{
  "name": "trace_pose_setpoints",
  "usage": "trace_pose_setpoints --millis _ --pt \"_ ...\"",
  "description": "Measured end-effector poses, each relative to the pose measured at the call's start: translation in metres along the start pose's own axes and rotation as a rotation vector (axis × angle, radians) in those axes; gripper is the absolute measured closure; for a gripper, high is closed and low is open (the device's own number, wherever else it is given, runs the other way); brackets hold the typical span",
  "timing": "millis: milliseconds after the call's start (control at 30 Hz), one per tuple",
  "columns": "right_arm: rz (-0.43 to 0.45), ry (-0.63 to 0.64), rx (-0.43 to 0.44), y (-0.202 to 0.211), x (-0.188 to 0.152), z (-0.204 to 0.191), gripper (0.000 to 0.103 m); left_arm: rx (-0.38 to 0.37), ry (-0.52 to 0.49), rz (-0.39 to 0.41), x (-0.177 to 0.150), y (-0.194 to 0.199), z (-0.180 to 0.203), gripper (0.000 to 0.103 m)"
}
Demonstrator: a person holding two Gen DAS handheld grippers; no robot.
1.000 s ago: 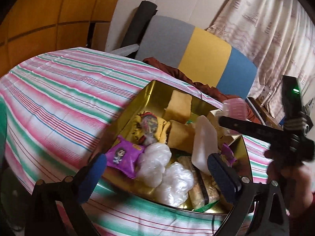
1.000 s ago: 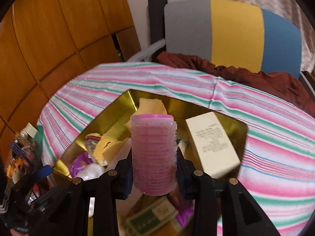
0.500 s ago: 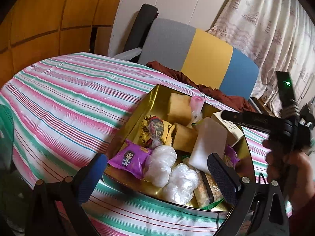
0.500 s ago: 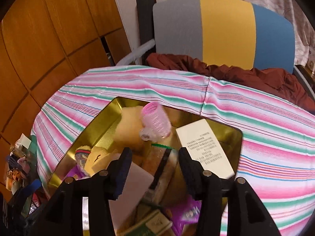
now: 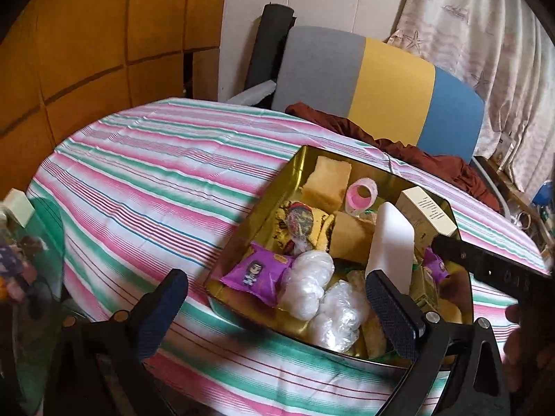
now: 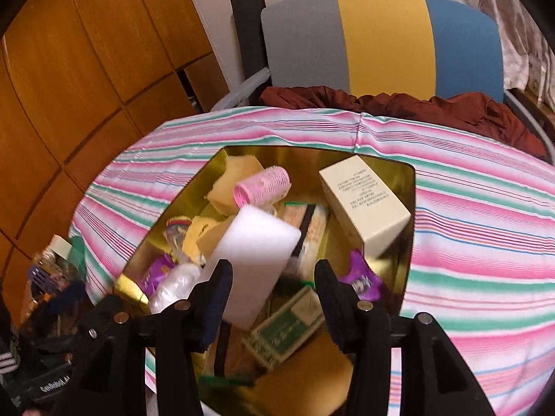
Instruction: Organize objects
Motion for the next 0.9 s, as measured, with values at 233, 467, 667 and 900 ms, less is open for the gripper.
trace_pose_setpoints --millis 233,467,667,900 --pt "0.017 0.021 -0.095 0.019 -0.019 -0.014 0.049 0.088 -0.025 0.033 0.011 0.017 -0.008 0.0" --pt "0.001 -0.006 -0.197 0.028 -0.028 -0.016 0.046 0.107 -0.042 0.038 0.015 0.031 -0.011 0.0" --pt "0.011 -0.022 -0.286 0.036 -0.03 -0.017 0.045 0.119 -0.046 -0.043 0.01 0.028 -0.015 0.0" --pt "0.017 -0.034 -0.334 0.045 -0.031 -0.02 0.045 0.121 -0.036 -0.081 0.009 0.026 -0.019 0.0"
Point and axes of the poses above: each gripper's, at about its wrist camera, not at the fingertips, and y roughly against the way its jaws point, z to its right, x to its top, the point moved 6 cm from there along -y, roughly the way its jaws point, and after that the axes turned 5 degrees about -x, right-handed, at the moved point
